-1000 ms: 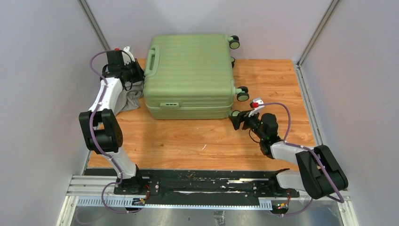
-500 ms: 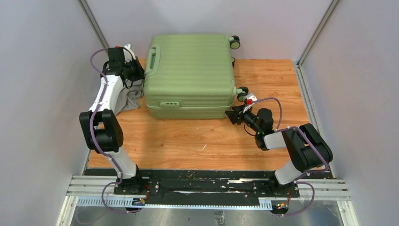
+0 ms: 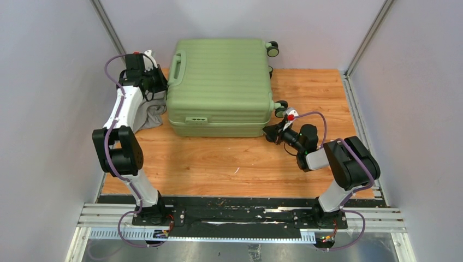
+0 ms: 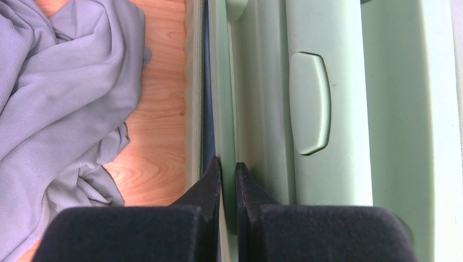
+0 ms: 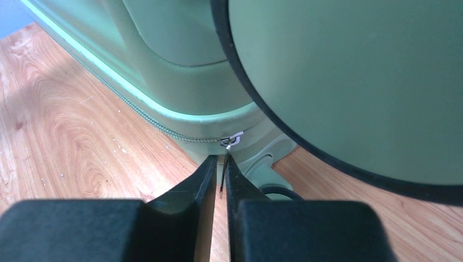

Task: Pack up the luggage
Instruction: Zip the luggage at the center of the board.

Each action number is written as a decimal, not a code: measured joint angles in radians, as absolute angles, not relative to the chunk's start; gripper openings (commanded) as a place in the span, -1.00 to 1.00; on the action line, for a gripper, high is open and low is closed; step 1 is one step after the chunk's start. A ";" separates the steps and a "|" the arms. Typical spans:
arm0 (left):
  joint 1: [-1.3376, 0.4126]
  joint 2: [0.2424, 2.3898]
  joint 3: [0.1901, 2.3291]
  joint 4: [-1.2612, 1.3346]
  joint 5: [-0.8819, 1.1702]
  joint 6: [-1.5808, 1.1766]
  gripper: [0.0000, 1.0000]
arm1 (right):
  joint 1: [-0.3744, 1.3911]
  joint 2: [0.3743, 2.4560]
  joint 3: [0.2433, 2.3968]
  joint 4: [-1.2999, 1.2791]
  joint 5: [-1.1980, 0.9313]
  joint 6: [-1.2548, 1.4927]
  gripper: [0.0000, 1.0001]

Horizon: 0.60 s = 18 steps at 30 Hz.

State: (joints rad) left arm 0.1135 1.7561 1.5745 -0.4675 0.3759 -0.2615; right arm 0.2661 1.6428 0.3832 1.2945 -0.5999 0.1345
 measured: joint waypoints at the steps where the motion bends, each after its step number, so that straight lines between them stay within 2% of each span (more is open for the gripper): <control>1: 0.113 1.756 1.575 -0.467 0.376 -0.262 -1.00 | 0.265 1.643 0.384 1.294 -0.603 0.136 -0.83; 5: 0.113 1.756 1.575 -0.467 0.374 -0.261 -1.00 | 0.260 1.643 0.386 1.293 -0.611 0.139 -1.00; 18: 0.113 1.756 1.573 -0.465 0.372 -0.263 -1.00 | 0.254 1.617 0.386 1.261 -0.619 0.150 -1.00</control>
